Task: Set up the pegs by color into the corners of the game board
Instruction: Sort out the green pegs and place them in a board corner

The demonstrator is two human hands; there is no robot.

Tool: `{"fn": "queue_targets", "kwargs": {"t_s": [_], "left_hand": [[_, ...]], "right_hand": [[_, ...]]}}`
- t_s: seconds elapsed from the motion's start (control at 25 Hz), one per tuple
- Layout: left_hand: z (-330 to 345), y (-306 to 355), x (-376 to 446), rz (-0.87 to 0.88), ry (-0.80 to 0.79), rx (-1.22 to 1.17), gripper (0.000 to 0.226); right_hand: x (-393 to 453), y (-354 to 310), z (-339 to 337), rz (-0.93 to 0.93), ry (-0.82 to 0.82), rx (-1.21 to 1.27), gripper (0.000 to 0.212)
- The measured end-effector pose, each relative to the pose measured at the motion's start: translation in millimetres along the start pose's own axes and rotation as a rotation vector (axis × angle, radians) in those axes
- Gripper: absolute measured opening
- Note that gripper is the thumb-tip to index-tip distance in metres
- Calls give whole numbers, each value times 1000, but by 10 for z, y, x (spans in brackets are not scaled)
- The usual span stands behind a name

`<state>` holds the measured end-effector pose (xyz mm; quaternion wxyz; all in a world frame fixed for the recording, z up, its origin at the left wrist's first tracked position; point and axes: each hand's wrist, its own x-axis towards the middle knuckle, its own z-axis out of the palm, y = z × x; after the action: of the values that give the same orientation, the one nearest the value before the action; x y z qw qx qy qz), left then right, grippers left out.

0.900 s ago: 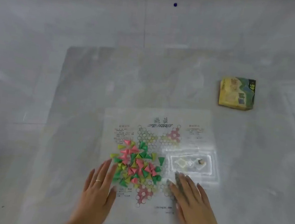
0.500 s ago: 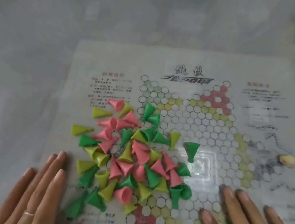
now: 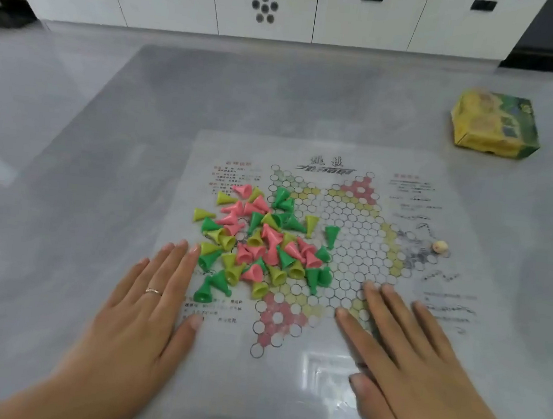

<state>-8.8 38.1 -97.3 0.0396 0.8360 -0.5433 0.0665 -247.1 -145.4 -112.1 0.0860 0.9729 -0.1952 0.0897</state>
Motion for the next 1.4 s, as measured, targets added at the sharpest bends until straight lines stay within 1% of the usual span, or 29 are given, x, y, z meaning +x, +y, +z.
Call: {"fn": "queue_targets", "kwargs": {"t_s": [0.04,0.08,0.12,0.16,0.2,0.24,0.28,0.36,0.6,0.88,1.04,1.12,1.2,1.24,1.32,1.4], "left_hand": [[-56,14,-7,-14,-12,-15,60],[-107,40,-11,-22,-9,-42,60],[-131,56,-27,-33,-43,-51,59],[-126,61,-44,-32,-76,-55,59],[-144,70,-34,-35,-67,-70,59],[-157,78,-29,-52,-50,-82,60],[-154,76,-26,-65,-53,-99,60],[-129,66,-32,-77,-75,-127,61],[-155,67,43,-115,-59,-291,68],[-175,59,57,-99,-70,-336,72],[-178,33,59,-98,-67,-357,81],[-210,29,54,-109,-87,-386,86],[-229,22,45,-103,-91,-387,89],[-232,22,40,-90,-93,-375,89],[-239,40,44,-78,-106,-359,83],[-243,50,50,-84,-122,-351,77]], "right_hand": [[-33,-63,10,-19,-5,-14,54],[-24,-82,-96,13,-78,2,53],[-12,-44,-145,17,-103,41,53],[0,-14,-170,31,-63,19,53],[23,-35,-183,31,-59,24,53],[21,-83,-188,53,-111,66,53],[-7,-89,-154,28,-118,40,53],[7,-65,-180,23,-107,17,53],[4,-94,-125,56,-88,40,53],[16,-117,-167,105,-77,60,51],[36,-91,-187,108,-107,78,51],[45,-89,-208,102,-93,150,56],[76,-62,-251,128,-103,305,66],[91,-44,-269,156,-110,370,67],[111,-24,-293,195,-105,415,64],[118,-39,-309,199,-119,384,56]]}}
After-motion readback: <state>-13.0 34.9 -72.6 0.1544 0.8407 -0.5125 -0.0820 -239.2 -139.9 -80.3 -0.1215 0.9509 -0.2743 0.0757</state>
